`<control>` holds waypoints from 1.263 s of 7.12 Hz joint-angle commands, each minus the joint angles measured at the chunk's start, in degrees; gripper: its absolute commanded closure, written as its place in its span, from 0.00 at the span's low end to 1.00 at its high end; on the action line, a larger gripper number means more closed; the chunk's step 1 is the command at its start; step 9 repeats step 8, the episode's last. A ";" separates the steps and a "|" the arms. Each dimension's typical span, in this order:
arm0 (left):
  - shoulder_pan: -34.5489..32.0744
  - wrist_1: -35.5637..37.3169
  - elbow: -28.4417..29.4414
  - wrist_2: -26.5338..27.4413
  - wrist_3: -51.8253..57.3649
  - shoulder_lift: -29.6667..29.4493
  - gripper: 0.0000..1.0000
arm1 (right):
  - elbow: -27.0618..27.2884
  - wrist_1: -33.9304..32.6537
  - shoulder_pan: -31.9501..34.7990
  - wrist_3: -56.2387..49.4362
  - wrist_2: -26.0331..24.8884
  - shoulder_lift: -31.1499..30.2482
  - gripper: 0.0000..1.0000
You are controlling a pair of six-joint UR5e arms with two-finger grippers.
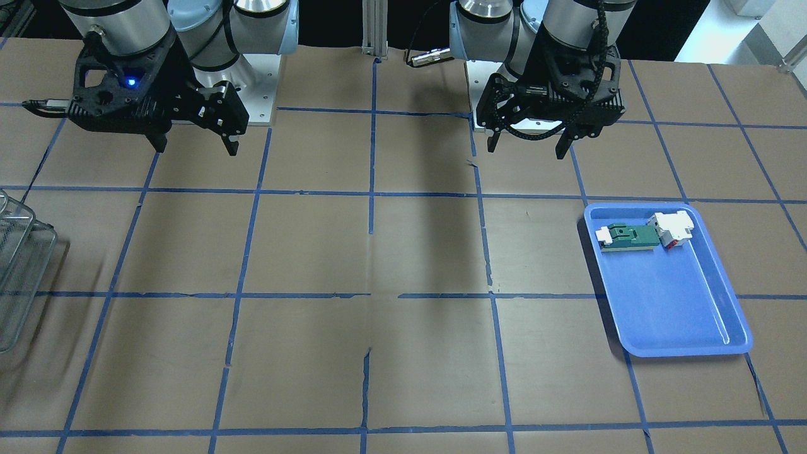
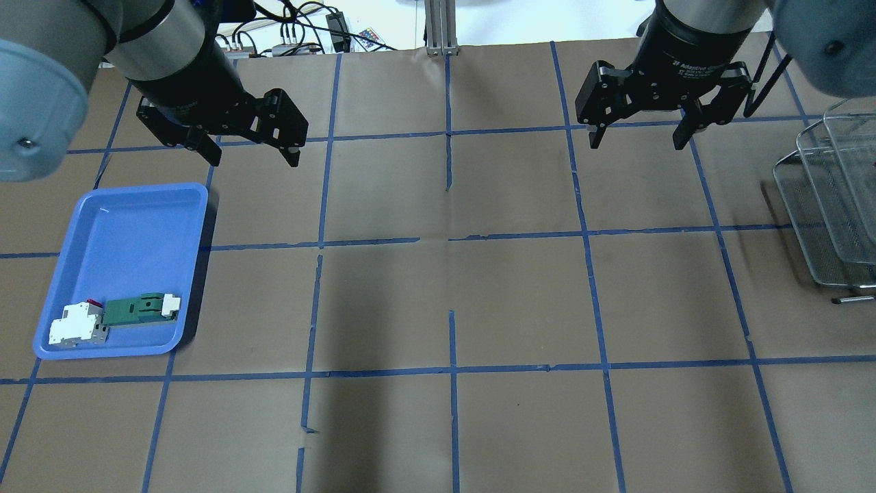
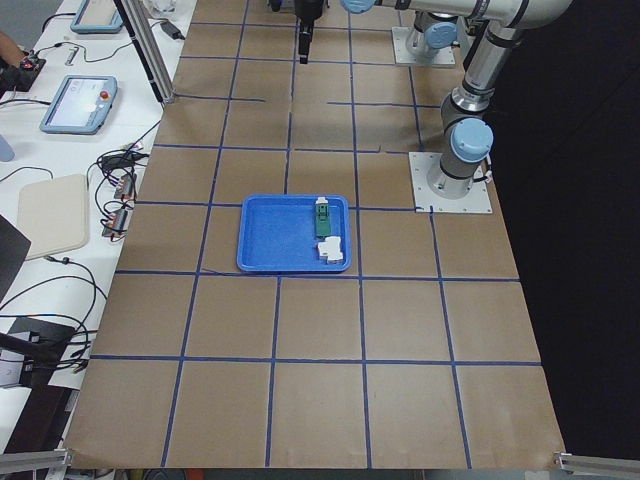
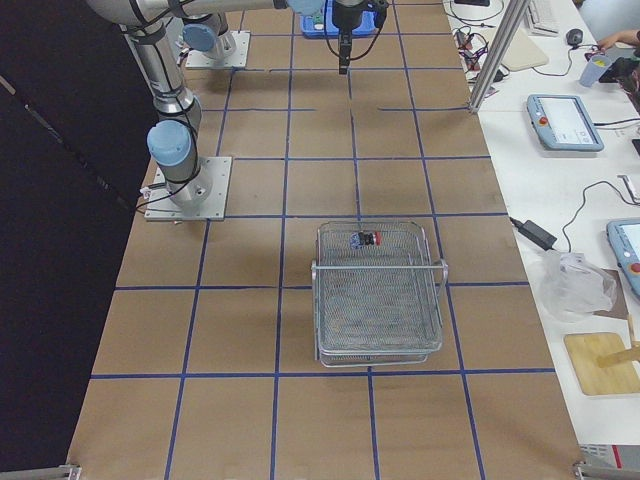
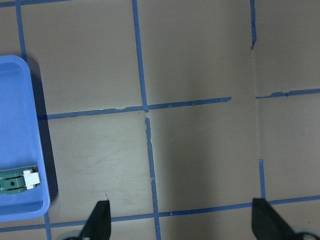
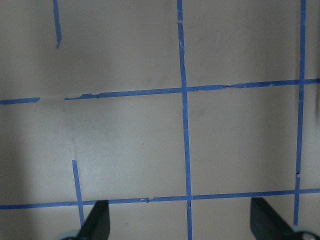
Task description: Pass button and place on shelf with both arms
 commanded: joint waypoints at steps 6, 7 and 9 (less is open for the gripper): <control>-0.09 0.52 -1.15 -0.36 -0.01 0.53 0.00 | -0.07 0.03 -0.07 -0.58 -0.45 0.07 0.00; -0.09 0.52 -1.15 -0.36 -0.01 0.53 0.00 | -0.07 -0.23 -0.07 -0.58 -0.19 -0.01 0.00; -0.18 0.52 -1.15 -0.36 0.08 0.53 0.00 | 0.02 -0.14 -0.07 -0.49 -0.36 0.16 0.00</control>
